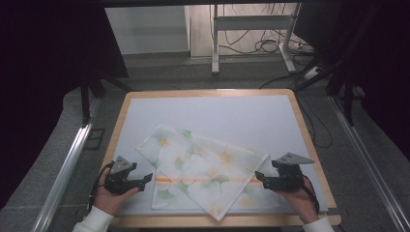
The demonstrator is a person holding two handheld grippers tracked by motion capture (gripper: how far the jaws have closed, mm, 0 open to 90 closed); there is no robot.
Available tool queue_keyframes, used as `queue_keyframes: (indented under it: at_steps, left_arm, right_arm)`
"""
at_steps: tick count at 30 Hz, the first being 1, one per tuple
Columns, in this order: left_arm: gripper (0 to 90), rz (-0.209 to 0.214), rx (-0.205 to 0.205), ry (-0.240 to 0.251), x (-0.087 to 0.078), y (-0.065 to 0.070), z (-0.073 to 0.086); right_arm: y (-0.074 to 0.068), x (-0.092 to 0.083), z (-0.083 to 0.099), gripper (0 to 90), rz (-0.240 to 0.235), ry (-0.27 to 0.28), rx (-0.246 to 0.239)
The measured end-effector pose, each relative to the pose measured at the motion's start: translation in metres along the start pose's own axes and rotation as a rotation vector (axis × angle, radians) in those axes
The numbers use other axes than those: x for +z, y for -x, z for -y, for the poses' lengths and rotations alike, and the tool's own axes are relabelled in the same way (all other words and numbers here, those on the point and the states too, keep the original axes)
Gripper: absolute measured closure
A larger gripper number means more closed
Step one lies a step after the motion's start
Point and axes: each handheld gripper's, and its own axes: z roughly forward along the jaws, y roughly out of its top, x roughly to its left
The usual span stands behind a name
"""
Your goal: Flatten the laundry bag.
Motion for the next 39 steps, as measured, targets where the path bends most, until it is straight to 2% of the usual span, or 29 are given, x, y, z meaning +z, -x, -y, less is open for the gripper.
queue_keyframes:
  at_steps: [9, 10, 11, 12, 13, 16, 17, 18, 21, 22, 26, 33, 39]
  left_arm:
    - [23.9, 0.000, 0.000, -0.010, 0.002, 0.002, 0.000]
    - [23.9, 0.002, 0.000, -0.013, 0.002, 0.003, 0.000]
    - [23.8, 0.002, 0.000, -0.013, 0.002, 0.003, 0.000]
    - [23.9, 0.003, 0.004, -0.012, 0.002, 0.003, 0.000]
    - [23.9, 0.004, 0.005, -0.010, 0.002, 0.004, 0.000]
    - [24.1, 0.012, 0.010, -0.017, 0.003, 0.004, 0.000]
    - [24.1, 0.014, 0.008, -0.017, 0.004, 0.004, 0.000]
    - [24.1, 0.015, 0.004, -0.014, 0.003, 0.003, 0.000]
    - [24.7, 0.014, -0.001, -0.015, 0.002, 0.003, 0.000]
    - [25.4, 0.005, 0.003, -0.014, 0.002, 0.004, 0.001]
    - [25.8, 0.007, 0.009, -0.013, 0.003, 0.007, 0.001]
    - [26.1, 0.008, 0.021, -0.017, 0.004, 0.009, 0.000]
    - [26.9, 0.011, 0.014, -0.027, 0.004, 0.006, 0.001]
  right_arm:
    - [-0.007, -0.003, -0.008, 22.8, -0.015, 0.008, -0.030]
    - [-0.013, -0.002, -0.012, 22.8, -0.026, 0.007, -0.051]
    - [-0.013, -0.002, -0.012, 22.8, -0.026, 0.007, -0.051]
    - [-0.022, -0.001, -0.019, 22.9, -0.038, 0.006, -0.077]
    - [-0.022, -0.001, -0.019, 22.9, -0.038, 0.006, -0.077]
    - [-0.038, 0.007, -0.029, 23.2, -0.067, -0.009, -0.107]
    - [-0.038, 0.007, -0.029, 23.2, -0.067, -0.009, -0.107]
    - [-0.045, 0.013, -0.033, 23.2, -0.078, -0.026, -0.127]
    - [-0.052, 0.018, -0.037, 23.2, -0.090, -0.037, -0.141]
    - [-0.058, 0.021, -0.040, 23.4, -0.102, -0.044, -0.153]
    - [-0.069, 0.026, -0.045, 23.9, -0.131, -0.049, -0.169]
    - [-0.078, 0.035, -0.053, 25.8, -0.164, -0.062, -0.156]
    - [-0.098, 0.044, -0.066, 27.3, -0.197, -0.072, -0.207]
